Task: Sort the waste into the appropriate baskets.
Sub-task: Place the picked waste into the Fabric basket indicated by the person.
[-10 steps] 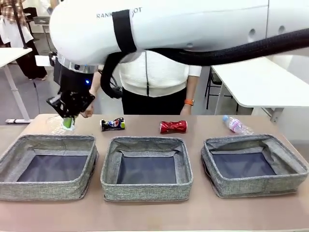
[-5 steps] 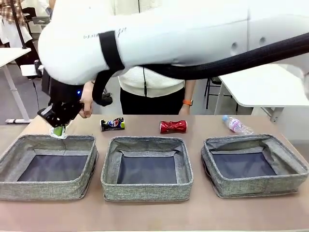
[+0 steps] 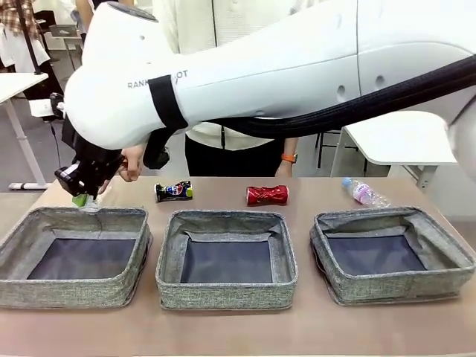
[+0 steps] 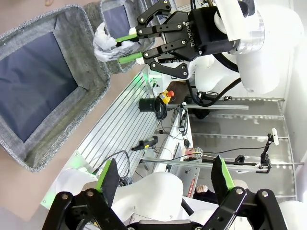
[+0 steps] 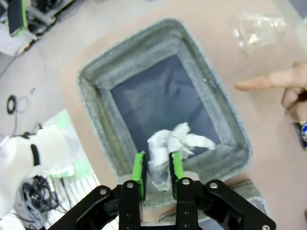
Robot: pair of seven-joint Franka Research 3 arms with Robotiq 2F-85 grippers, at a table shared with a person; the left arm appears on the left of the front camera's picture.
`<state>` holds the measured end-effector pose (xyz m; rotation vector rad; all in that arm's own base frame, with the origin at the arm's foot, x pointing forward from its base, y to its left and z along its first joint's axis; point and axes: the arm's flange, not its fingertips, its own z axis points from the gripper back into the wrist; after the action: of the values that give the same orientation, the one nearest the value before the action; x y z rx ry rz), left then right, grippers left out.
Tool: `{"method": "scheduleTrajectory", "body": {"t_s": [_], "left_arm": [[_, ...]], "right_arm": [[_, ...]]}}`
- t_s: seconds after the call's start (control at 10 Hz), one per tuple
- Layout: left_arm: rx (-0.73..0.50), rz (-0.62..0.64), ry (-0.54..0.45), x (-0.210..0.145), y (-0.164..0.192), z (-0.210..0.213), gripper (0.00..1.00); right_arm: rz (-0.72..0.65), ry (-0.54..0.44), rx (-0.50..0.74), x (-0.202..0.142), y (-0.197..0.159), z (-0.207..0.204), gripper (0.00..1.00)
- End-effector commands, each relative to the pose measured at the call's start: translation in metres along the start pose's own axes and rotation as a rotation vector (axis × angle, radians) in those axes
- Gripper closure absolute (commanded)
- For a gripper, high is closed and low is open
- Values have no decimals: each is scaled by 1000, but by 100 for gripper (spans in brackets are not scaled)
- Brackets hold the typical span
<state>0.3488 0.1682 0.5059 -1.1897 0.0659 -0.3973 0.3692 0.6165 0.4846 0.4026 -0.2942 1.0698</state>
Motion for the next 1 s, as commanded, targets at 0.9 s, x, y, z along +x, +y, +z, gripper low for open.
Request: {"method": "scheduleTrajectory", "body": {"t_s": [0.9], "left_arm": [[8, -19, 4, -4, 0, -1, 0]], "right_arm": [[5, 13, 193, -36, -20, 38, 0]]}}
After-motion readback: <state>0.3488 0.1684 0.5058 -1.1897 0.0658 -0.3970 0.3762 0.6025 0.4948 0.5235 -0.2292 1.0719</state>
